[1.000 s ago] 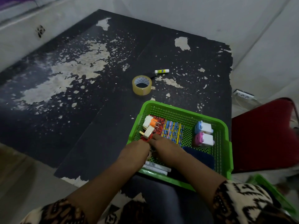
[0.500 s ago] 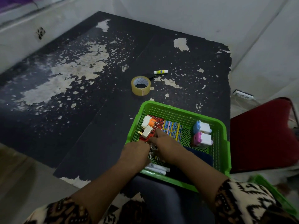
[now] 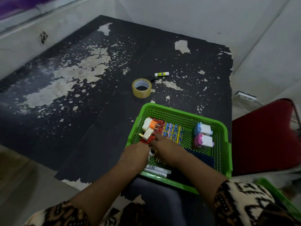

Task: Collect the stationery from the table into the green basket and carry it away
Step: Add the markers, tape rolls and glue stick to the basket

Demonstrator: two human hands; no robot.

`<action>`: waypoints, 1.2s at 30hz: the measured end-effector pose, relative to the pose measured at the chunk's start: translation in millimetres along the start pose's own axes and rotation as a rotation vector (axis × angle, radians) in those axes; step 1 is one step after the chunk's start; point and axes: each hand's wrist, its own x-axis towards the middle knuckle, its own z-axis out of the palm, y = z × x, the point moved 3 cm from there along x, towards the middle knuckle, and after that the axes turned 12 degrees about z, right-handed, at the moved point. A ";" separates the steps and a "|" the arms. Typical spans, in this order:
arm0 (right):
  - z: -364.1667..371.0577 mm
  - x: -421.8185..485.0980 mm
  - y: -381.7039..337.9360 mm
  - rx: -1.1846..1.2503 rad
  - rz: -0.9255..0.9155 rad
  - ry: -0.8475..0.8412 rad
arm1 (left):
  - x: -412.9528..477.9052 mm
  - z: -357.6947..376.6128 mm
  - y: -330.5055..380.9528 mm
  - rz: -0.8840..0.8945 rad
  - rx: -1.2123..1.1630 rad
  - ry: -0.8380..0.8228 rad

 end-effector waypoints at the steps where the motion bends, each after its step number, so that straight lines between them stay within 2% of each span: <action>1: 0.3 -1.2 -0.8 -0.014 0.000 0.003 | -0.1 0.4 -0.2 -0.004 0.003 -0.001; 15: 1.6 -6.0 -5.8 -0.043 -0.021 0.019 | 2.1 3.2 -6.1 0.001 -0.030 -0.030; 18: -3.0 -4.0 1.8 0.059 0.023 0.029 | 0.3 -9.0 -13.1 0.013 -0.090 0.067; 21: -20.7 -2.0 16.4 0.164 0.102 0.075 | -3.4 -27.1 -26.8 0.038 -0.229 0.258; 29: -77.7 13.6 42.9 0.442 0.346 0.289 | 20.9 -57.5 -86.3 -0.043 -0.455 0.584; 36: -91.7 88.7 32.4 0.459 0.406 0.383 | 85.8 -73.4 -132.3 -0.088 -0.561 0.620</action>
